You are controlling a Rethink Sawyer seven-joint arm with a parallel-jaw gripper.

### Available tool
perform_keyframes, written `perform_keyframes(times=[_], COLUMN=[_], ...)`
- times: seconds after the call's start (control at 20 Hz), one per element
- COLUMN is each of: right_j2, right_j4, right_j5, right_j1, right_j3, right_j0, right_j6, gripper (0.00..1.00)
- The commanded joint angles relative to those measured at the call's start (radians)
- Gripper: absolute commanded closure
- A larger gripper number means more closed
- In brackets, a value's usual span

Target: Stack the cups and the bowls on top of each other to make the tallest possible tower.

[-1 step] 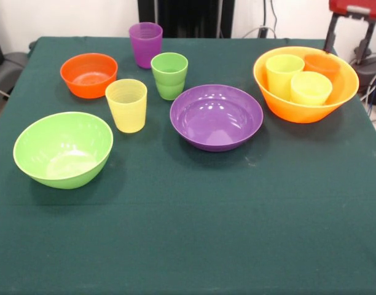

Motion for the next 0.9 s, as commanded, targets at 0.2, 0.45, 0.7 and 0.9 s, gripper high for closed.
perform_keyframes(times=[0.2, 0.45, 0.7, 0.9], right_j2=[0.056, 0.097, 0.125, 0.148], right_j4=[-0.026, -0.042, -0.059, -0.079], right_j5=[0.169, 0.119, 0.078, 0.039], right_j1=[-0.121, -0.140, -0.149, -0.144], right_j3=[0.083, 0.138, 0.175, 0.193], right_j0=[-0.028, -0.072, -0.103, -0.133], right_j6=[0.078, 0.057, 0.046, 0.032], gripper=[0.00, 0.00, 0.00, 0.00])
